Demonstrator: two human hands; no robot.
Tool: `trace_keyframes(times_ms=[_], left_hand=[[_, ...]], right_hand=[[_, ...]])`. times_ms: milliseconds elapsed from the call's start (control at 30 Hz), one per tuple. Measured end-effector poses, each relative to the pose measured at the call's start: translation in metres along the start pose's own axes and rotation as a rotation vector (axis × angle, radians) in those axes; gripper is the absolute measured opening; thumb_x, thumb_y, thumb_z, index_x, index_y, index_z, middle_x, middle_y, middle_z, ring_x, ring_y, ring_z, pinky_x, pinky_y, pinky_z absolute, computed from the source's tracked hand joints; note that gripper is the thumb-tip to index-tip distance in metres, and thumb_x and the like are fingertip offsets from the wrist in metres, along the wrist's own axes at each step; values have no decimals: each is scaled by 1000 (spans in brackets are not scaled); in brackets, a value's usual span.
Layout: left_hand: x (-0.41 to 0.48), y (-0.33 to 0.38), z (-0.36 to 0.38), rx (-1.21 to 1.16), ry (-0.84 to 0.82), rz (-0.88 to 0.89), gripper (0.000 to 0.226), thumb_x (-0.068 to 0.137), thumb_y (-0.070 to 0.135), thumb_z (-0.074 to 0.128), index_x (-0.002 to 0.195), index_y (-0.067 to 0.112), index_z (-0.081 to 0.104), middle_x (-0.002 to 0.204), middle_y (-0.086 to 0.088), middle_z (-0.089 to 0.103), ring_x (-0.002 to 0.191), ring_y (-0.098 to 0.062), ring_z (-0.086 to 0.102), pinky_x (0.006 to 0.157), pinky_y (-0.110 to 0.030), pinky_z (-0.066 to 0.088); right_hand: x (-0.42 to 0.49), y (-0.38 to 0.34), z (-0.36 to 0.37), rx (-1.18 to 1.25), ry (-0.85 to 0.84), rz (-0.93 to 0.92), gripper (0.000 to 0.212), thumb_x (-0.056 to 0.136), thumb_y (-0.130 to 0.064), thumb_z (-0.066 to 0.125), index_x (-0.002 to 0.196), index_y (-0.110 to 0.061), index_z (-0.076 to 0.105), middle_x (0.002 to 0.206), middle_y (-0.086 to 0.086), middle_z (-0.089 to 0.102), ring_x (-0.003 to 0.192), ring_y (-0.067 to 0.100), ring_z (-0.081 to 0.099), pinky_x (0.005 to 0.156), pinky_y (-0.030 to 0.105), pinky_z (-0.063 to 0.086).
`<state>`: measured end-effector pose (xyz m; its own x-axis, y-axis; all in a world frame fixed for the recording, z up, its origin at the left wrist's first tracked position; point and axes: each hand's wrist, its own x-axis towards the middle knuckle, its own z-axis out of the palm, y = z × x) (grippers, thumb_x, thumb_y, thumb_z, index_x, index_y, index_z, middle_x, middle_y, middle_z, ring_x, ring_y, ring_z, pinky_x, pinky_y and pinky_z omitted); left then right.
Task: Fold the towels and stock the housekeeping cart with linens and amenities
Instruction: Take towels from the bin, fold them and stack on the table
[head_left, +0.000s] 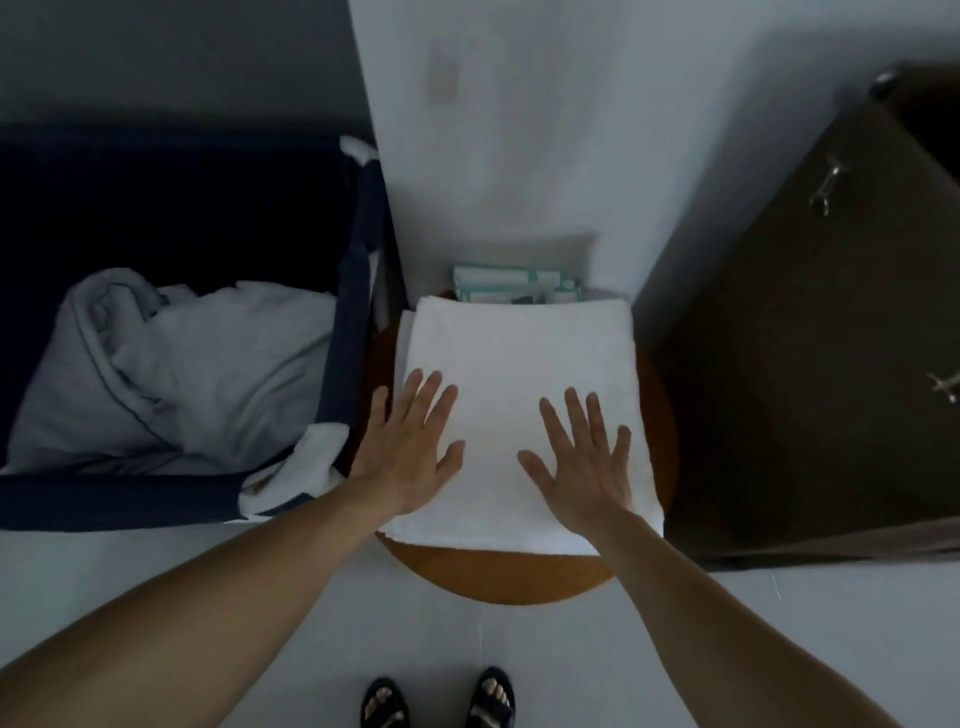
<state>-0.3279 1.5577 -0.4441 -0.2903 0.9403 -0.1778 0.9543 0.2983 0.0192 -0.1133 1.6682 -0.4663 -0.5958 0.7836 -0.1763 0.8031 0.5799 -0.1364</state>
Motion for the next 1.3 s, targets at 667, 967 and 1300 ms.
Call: trace_keyframes(times_ms=[667, 967, 1300], left_hand=[[46, -390, -21, -218, 33, -483, 71, 99, 56, 23, 157, 18, 8, 165, -3, 5, 152, -22, 0, 121, -47, 11], [98, -523, 97, -286, -140, -458, 71, 99, 55, 27, 157, 18, 10, 165, -5, 8, 151, -23, 2, 120, -48, 9], [156, -561, 204, -365, -221, -334, 77, 94, 60, 15, 157, 17, 8, 165, -5, 7, 152, -21, -1, 121, -46, 9]], right_hand=[[223, -343, -44, 55, -125, -436, 81, 89, -75, 17, 157, -36, -5, 164, -4, -19, 149, 20, -25, 119, 59, 2], [349, -447, 113, 96, -483, -296, 99, 86, -75, 45, 153, -39, -17, 160, -9, -29, 146, 19, -30, 116, 64, -2], [455, -474, 223, 51, -437, -174, 137, 65, -75, 72, 137, -42, -39, 156, -2, -40, 144, 22, -33, 114, 68, -1]])
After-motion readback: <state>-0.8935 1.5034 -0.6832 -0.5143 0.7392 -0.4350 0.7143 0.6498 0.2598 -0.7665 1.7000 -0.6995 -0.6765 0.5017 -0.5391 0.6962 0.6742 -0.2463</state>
